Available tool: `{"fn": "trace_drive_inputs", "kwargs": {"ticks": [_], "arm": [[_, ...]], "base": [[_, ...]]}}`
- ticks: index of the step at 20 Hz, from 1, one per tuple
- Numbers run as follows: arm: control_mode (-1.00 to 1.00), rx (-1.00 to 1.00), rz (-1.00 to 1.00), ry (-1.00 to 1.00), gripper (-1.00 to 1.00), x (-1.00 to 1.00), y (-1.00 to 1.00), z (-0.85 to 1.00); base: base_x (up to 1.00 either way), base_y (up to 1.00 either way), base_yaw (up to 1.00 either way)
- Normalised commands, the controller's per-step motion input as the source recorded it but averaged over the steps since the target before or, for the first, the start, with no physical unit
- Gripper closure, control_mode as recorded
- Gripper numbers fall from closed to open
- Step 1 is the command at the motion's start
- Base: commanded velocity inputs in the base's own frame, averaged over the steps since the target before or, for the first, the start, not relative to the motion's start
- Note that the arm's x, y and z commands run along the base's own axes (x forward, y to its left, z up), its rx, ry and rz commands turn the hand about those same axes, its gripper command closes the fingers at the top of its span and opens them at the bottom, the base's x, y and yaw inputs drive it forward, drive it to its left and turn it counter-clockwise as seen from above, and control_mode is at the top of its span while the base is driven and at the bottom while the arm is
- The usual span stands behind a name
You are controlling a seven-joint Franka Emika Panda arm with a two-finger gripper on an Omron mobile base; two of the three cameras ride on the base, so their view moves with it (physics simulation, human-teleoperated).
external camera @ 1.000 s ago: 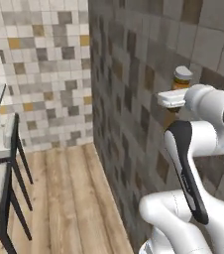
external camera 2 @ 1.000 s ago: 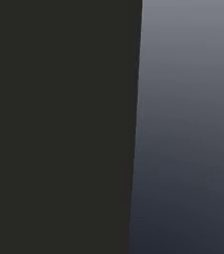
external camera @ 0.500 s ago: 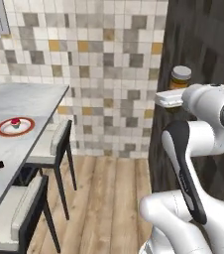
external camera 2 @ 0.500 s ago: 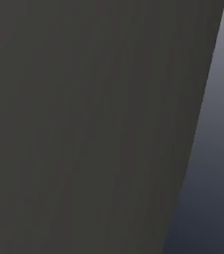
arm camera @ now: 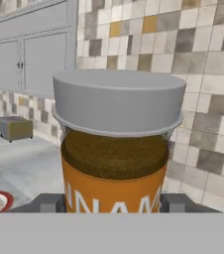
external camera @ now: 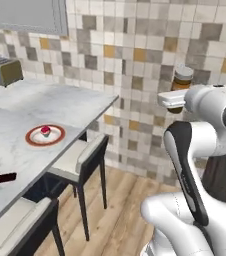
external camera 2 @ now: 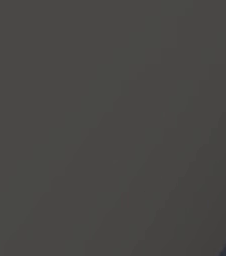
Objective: Take the cinnamon bottle from the cabinet and place it on the dining table, next to the plate with the cupcake. Then take the chocolate from the dining counter and place it on the cupcake plate.
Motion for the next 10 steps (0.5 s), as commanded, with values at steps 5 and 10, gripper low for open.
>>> {"fn": "trace_drive_inputs", "kwargs": {"ticks": [5, 10], "arm": [[1.0, 0.0, 0.0, 0.0, 1.0, 0.0, 0.0, 0.0], [1.0, 0.0, 0.0, 0.0, 1.0, 0.0, 0.0, 0.0]], "base": [[0.94, -0.1, 0.72], [0.73, 0.0, 0.81]]}}
